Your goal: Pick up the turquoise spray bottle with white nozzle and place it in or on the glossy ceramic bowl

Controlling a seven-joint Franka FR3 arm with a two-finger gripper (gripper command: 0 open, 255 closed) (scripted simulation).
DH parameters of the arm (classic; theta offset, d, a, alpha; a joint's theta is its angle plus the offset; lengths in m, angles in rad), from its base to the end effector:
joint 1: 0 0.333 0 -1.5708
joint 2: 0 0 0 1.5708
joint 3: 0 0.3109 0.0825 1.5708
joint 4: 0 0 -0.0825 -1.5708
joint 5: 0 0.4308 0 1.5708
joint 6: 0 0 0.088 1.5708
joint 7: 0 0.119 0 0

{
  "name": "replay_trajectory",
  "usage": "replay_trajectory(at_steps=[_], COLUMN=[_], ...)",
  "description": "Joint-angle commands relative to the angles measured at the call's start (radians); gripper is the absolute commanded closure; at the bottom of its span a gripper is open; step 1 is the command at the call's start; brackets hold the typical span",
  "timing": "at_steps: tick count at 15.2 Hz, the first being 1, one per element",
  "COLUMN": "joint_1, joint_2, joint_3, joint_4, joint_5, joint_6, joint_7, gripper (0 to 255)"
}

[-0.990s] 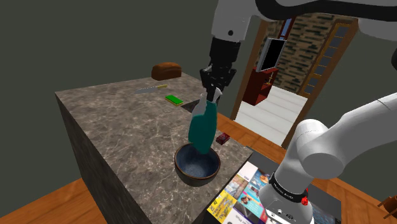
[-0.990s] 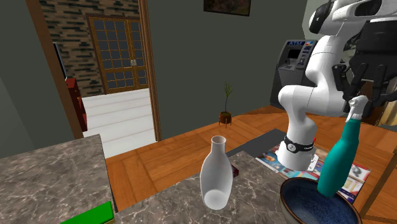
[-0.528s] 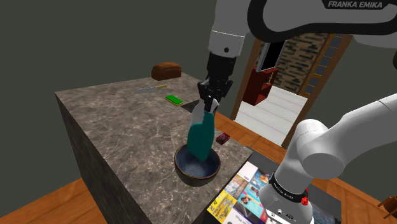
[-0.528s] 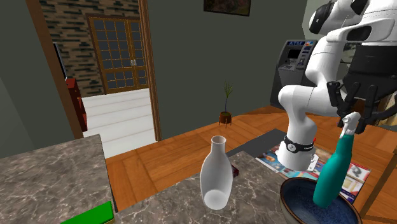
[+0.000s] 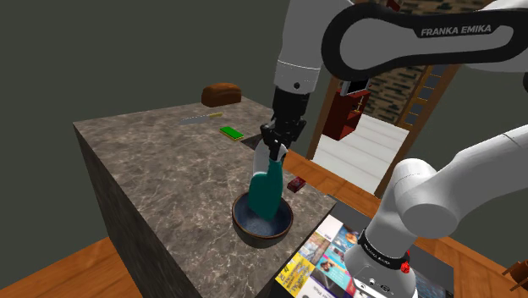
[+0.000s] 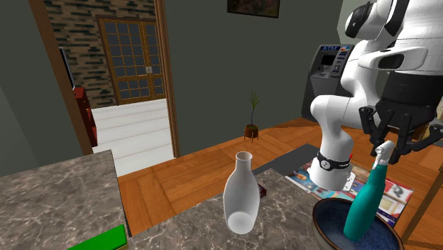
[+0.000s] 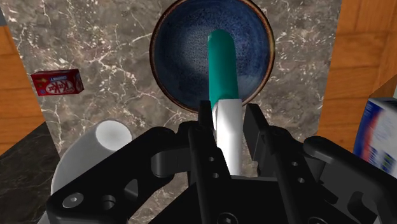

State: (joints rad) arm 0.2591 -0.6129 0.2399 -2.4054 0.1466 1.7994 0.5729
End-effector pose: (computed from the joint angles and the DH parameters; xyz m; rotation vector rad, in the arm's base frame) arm 0.3595 0.2171 0.4940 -3.1300 0.2358 0.0103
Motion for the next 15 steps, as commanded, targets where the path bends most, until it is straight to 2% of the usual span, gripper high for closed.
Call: replay_trajectory(at_steps=[1, 5, 6, 11, 15], joint_1=[0.001, 0.001, 0.001, 0.001, -0.005], joint_2=[0.0, 0.0, 0.0, 0.0, 0.005], joint_3=[0.001, 0.001, 0.001, 0.001, -0.012], joint_4=[-0.004, -0.004, -0.004, -0.004, 0.126], joint_5=[0.001, 0.001, 0.001, 0.001, -0.011], joint_6=[0.005, 0.005, 0.005, 0.005, -0.121], joint_7=[0.001, 0.001, 0.001, 0.001, 0.004], gripper=[255, 255, 0, 0, 0])
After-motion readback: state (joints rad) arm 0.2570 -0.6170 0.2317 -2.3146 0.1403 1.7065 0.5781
